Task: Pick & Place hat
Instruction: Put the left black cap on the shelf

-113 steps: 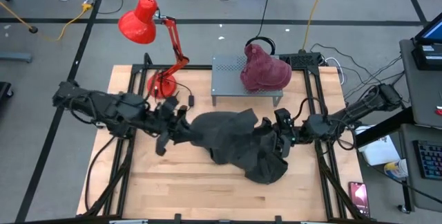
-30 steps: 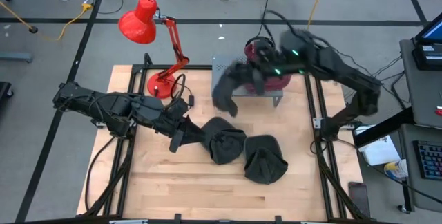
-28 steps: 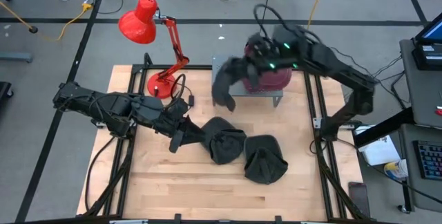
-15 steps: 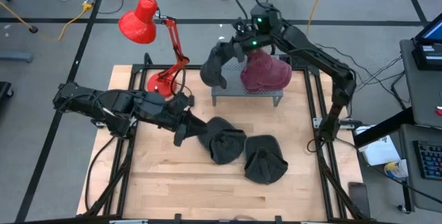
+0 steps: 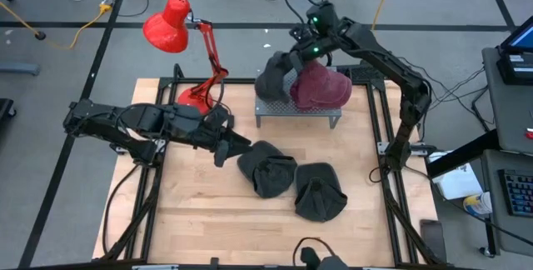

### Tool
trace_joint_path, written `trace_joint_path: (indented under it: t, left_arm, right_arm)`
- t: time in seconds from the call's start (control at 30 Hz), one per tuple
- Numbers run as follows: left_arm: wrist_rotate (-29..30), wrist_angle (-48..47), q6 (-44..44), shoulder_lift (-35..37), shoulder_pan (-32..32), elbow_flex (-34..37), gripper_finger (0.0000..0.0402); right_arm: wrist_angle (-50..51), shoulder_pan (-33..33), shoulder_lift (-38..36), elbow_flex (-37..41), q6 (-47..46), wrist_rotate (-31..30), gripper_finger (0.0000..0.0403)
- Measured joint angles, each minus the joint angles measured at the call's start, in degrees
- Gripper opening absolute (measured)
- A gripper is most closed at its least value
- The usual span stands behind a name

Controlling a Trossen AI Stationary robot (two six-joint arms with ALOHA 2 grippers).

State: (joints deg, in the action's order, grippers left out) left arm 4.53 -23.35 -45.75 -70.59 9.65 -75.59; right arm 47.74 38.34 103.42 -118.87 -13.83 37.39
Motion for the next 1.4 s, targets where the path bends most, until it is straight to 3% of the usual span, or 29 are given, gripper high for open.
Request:
trace_joint_path:
  t: [0.43, 0.87, 1.13, 1.4]
  left_arm:
    - [0.5, 0.0, -0.7, 0.0, -0.3, 0.0, 0.0170]
    - [2.5, 0.0, -0.7, 0.0, -0.5, 0.0, 0.0170]
    - [2.6, 0.0, -0.6, 0.0, -1.3, 0.0, 0.0170]
    - [2.5, 0.0, -0.5, 0.0, -1.3, 0.0, 0.0170]
  right_arm:
    - [0.7, -0.7, 0.2, 0.0, 14.2, 3.4, 0.0008]
    - [4.4, 1.6, 0.2, 1.5, 32.1, -0.7, 0.0008]
    - [6.0, -1.2, 0.2, 3.7, 48.3, -14.2, 0.0008]
    - [8.1, -4.8, -0.3, 3.8, 55.1, -24.6, 0.0008]
